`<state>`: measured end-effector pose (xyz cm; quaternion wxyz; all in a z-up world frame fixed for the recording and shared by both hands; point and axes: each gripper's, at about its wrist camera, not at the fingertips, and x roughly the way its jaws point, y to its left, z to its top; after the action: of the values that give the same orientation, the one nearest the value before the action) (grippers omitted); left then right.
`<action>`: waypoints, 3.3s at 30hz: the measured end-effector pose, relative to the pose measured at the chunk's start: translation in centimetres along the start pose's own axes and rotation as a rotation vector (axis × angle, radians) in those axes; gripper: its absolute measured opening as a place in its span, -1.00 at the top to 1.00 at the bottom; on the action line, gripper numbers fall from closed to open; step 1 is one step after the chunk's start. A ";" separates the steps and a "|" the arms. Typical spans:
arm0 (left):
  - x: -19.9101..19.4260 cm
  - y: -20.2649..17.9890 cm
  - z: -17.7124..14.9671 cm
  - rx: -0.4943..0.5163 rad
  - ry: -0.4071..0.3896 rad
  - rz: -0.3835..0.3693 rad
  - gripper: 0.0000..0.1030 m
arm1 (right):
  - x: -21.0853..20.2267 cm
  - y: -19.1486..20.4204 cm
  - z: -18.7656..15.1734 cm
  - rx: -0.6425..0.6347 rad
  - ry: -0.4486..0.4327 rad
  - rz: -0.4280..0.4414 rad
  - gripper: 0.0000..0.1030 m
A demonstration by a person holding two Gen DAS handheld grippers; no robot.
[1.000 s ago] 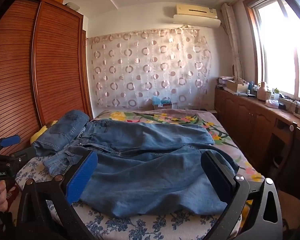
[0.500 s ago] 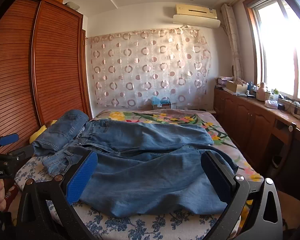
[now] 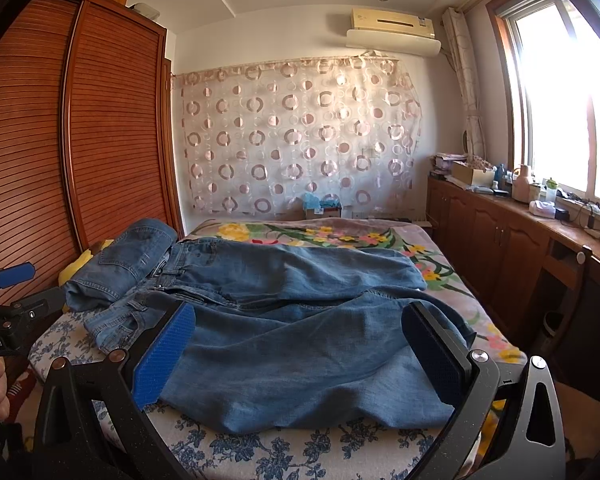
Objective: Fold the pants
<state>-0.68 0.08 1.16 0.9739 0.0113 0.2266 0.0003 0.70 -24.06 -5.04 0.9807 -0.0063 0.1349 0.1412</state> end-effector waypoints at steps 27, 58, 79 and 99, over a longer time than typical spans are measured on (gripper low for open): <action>-0.2 -0.1 0.1 0.003 -0.006 0.001 -0.99 | 0.0 0.1 0.0 -0.003 0.001 0.002 -1.00; -0.3 -0.1 0.4 0.003 0.000 0.003 -0.99 | 0.1 0.2 -0.2 -0.007 0.008 -0.002 -1.00; 5.1 4.7 -3.6 -0.003 0.124 0.010 -0.99 | 0.8 -1.4 -0.9 -0.006 0.082 -0.052 -1.00; 10.8 11.4 -7.1 -0.057 0.264 0.094 -0.69 | 0.1 -5.8 -1.4 0.029 0.229 -0.125 -0.68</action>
<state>5.94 11.67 -9.77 0.9345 -0.0061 0.3517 0.0540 2.09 -29.63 -6.54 0.9657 -0.0168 0.2475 0.0763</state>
